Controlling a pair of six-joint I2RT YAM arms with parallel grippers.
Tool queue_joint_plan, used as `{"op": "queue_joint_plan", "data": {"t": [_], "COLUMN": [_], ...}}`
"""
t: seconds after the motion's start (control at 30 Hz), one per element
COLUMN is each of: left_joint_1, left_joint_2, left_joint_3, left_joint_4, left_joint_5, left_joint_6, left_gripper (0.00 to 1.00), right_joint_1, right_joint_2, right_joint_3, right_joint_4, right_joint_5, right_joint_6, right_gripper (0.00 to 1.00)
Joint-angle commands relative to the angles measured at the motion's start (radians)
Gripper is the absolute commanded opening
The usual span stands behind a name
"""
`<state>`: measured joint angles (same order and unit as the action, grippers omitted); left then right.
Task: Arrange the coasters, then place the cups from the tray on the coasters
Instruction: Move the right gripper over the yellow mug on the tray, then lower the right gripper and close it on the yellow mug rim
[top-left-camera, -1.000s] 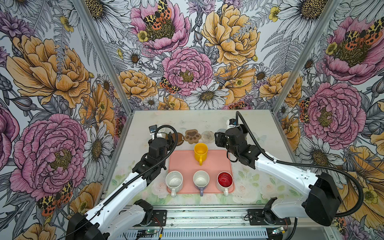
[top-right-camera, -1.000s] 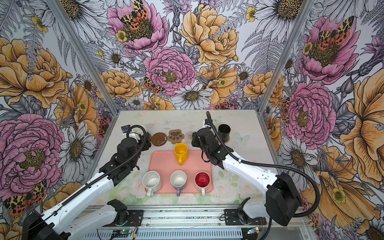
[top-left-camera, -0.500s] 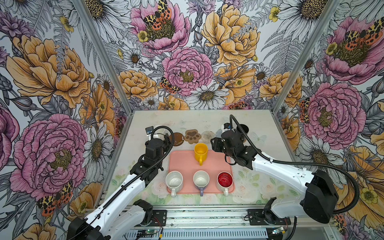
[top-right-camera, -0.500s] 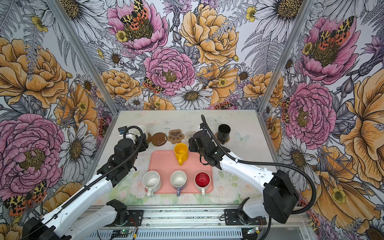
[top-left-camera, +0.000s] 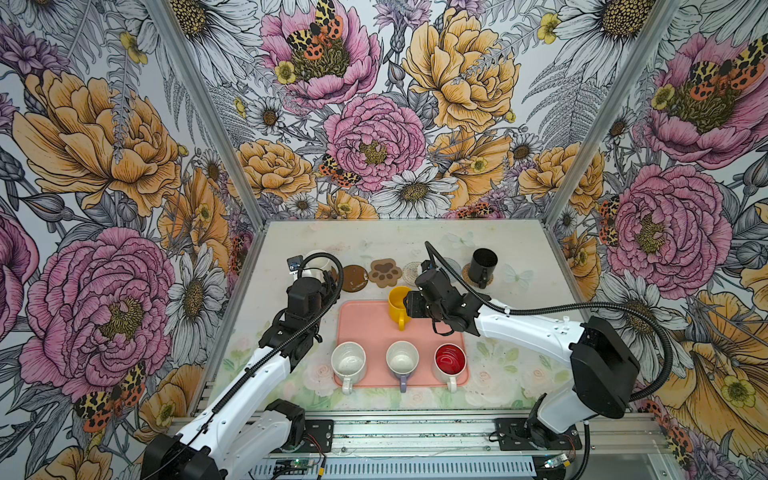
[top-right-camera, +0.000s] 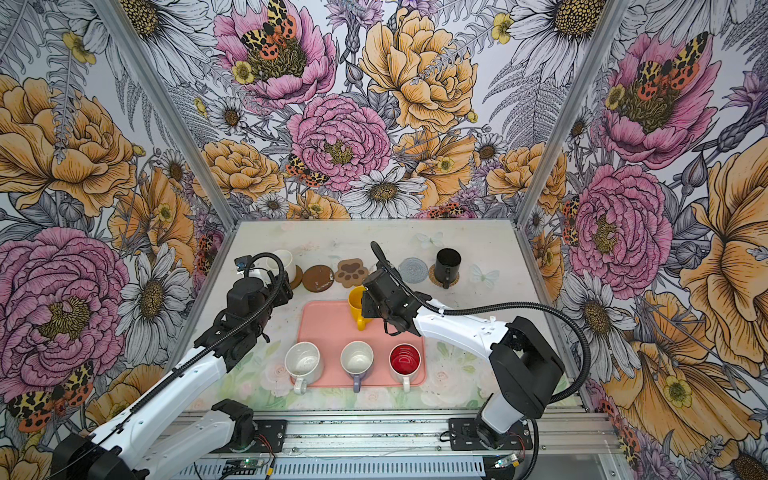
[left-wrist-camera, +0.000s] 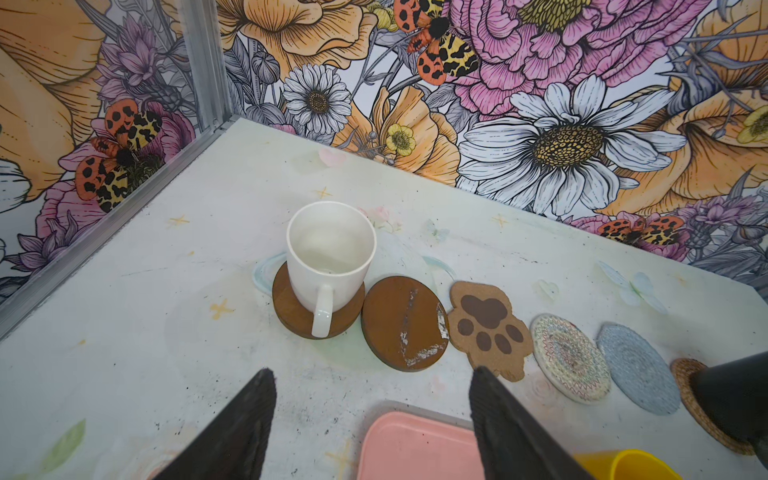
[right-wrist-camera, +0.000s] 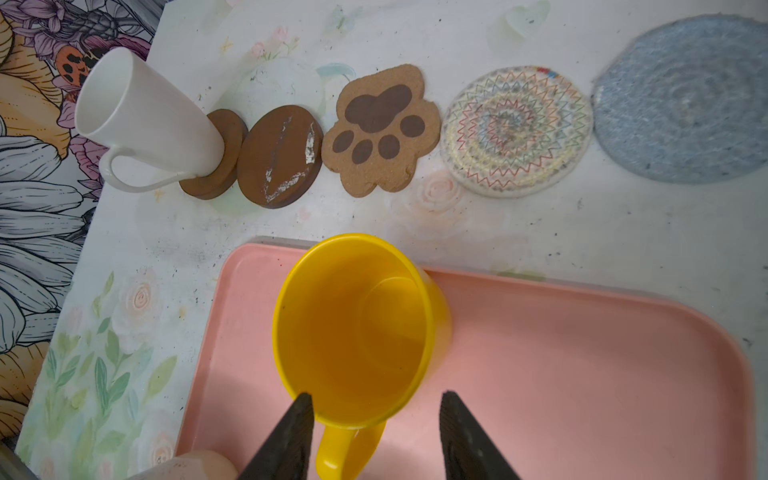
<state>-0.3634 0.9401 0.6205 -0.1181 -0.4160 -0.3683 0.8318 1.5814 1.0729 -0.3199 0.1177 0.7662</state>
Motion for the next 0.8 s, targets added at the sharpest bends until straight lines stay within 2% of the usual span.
{"op": "queue_joint_plan", "data": {"t": [0.0,0.3,0.77], "left_joint_1": [0.006,0.011,0.025], "left_joint_2": [-0.006,-0.005,-0.011], "left_joint_3": [-0.005,-0.013,-0.018], "left_joint_4": [0.025,0.041,0.039], "left_joint_5": [0.027,0.031,0.039], "left_joint_6": [-0.015,-0.014,-0.011], "left_gripper": [0.75,0.75,0.75], "right_joint_1": [0.027,0.079,0.084], "right_joint_2": [0.013,0.019,0.106], "right_joint_3": [0.041,0.063,0.117], "right_joint_4": [-0.050,-0.133,-0.156], "right_joint_5": [-0.012,0.011,-0.002], "right_joint_6": [0.002,0.011,0.024], "right_gripper": [0.52,0.52,0.52]}}
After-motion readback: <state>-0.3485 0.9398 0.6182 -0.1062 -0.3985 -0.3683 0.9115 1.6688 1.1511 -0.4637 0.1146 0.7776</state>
